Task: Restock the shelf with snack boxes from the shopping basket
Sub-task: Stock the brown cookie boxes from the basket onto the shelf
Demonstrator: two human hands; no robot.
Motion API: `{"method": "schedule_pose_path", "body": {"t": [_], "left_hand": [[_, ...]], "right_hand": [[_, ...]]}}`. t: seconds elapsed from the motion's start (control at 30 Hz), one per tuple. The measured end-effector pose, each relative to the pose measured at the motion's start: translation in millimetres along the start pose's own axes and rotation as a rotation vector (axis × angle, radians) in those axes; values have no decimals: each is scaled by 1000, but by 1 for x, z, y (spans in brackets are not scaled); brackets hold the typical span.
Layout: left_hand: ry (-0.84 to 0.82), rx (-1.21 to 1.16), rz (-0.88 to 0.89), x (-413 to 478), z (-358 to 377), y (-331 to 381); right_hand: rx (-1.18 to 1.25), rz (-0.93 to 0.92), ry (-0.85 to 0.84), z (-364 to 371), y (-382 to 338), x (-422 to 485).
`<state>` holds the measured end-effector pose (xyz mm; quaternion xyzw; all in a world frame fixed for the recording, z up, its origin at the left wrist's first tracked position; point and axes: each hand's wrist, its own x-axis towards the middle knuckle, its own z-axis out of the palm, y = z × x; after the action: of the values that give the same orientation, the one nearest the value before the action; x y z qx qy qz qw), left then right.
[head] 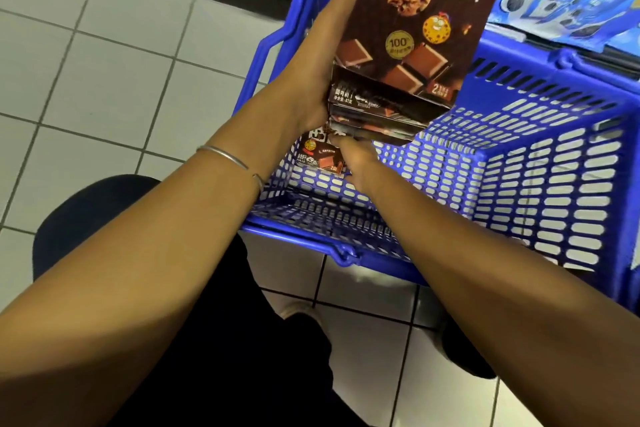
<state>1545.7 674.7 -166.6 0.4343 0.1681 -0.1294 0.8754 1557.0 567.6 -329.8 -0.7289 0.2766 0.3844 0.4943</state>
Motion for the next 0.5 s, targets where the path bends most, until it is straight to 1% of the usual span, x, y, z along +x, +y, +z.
{"method": "schedule_pose_path", "body": {"t": [0.13,0.27,0.33,0.4,0.5], "left_hand": [[-11,-15,-16,-2,2,3],[-14,-38,-11,0,5,2],[-20,-48,-10,2,6,1],[-32,-55,-26,5,6,0],[-33,-24,-34,12,5,-3]], "right_hand": [[-64,-44,22,-3,0,5],[-61,16,-100,-25,-1,0],[56,-12,-93,-48,-6,-12],[174,-52,-47,-76,-11,-29],[301,-124,-83,-120,-16,-62]]}}
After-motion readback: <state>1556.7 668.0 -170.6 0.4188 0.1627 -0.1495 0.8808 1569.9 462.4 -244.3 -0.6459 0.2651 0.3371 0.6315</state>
